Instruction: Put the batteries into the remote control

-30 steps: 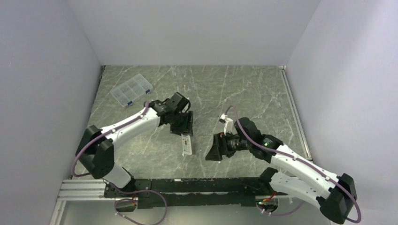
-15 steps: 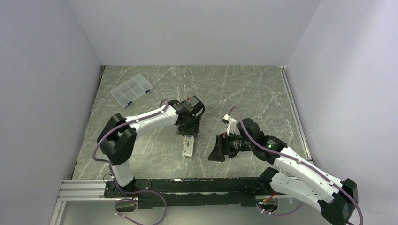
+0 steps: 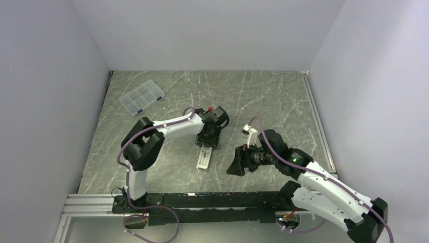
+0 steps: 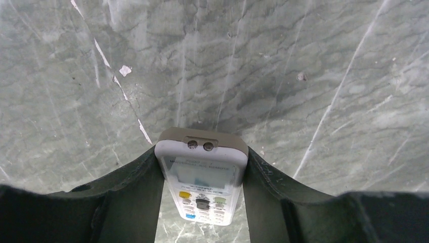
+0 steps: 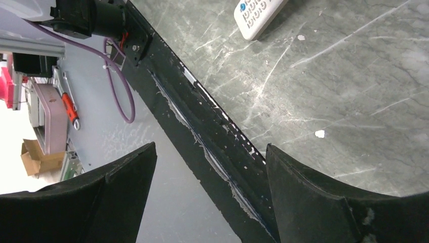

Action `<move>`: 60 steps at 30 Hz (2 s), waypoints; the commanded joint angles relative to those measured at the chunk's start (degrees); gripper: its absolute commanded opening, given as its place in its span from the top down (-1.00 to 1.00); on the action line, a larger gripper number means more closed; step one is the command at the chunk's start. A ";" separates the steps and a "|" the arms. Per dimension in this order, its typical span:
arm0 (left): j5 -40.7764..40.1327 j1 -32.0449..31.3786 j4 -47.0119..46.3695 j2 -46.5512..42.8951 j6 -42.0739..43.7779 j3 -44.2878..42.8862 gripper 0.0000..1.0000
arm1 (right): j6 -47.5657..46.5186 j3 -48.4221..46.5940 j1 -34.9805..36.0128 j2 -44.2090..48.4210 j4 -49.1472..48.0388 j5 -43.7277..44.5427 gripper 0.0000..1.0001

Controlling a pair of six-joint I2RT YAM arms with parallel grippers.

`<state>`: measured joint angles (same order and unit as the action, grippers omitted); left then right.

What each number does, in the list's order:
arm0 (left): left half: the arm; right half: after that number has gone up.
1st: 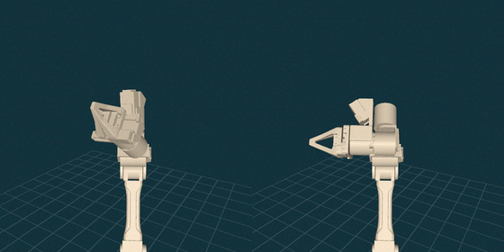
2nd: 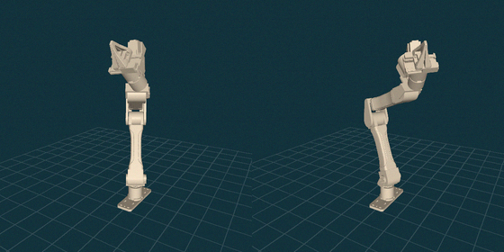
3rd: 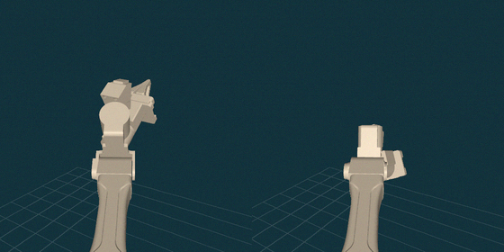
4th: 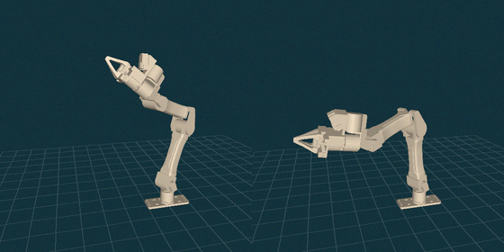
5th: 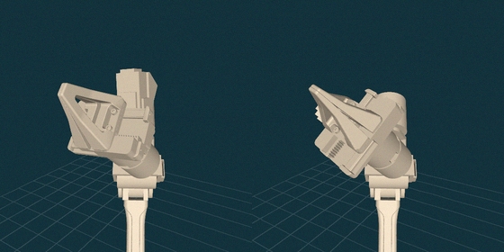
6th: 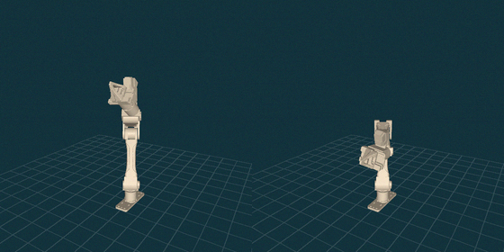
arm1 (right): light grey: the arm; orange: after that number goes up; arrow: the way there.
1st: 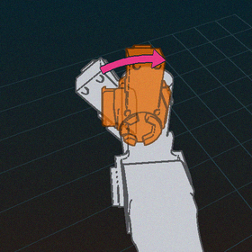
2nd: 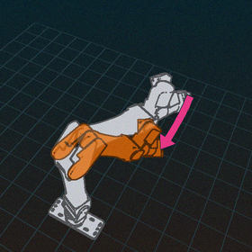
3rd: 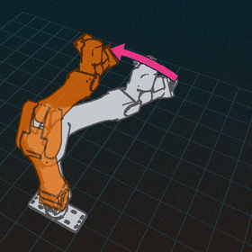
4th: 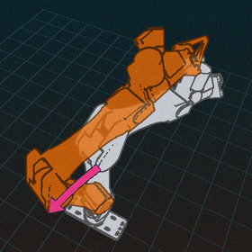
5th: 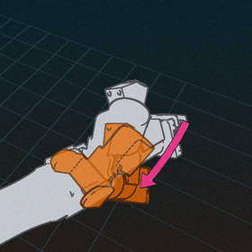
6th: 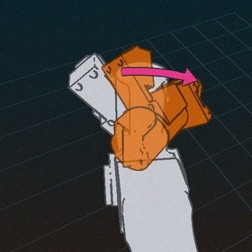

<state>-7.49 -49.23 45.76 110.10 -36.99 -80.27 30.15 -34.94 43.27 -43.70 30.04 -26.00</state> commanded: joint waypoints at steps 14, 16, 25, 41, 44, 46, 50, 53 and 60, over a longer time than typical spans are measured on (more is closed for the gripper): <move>-4.09 -1.42 1.39 5.21 -1.34 -3.91 -0.22 | -1.86 -1.78 -0.48 2.63 2.22 3.31 -0.65; -4.26 -1.44 1.73 5.39 -1.42 -4.37 -0.27 | -1.85 -2.08 -0.48 2.36 2.02 3.50 -0.65; -5.40 -1.80 3.35 3.83 -1.45 -5.61 -0.97 | -2.01 -4.52 -0.46 1.54 1.89 6.43 -0.66; -4.59 -1.92 3.30 -9.66 1.90 -5.35 -0.99 | -1.94 -10.92 -0.46 -0.37 8.21 23.29 -0.72; -4.95 -1.99 3.04 -12.72 2.54 -4.65 -0.99 | -1.94 -12.30 -0.46 -1.48 9.57 27.16 -0.78; -5.50 -1.92 2.48 -15.06 2.83 -3.62 -0.99 | -1.66 -12.82 -0.46 -1.61 9.92 30.13 -0.80; -8.16 -1.95 1.75 -20.50 2.94 -0.83 -0.99 | -0.57 -13.55 -0.46 -1.57 10.18 36.58 -0.81; -10.68 -1.98 2.05 -24.95 2.79 1.01 -0.98 | -0.34 -13.99 -0.53 -2.32 10.47 40.16 -0.96; -13.44 -1.97 0.91 -35.33 3.97 6.28 -0.98 | 0.48 -13.95 -0.47 -3.69 10.42 45.59 -1.00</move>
<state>-16.93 -50.87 47.77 80.14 -33.98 -75.70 29.63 -46.72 42.63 -47.24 40.64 13.82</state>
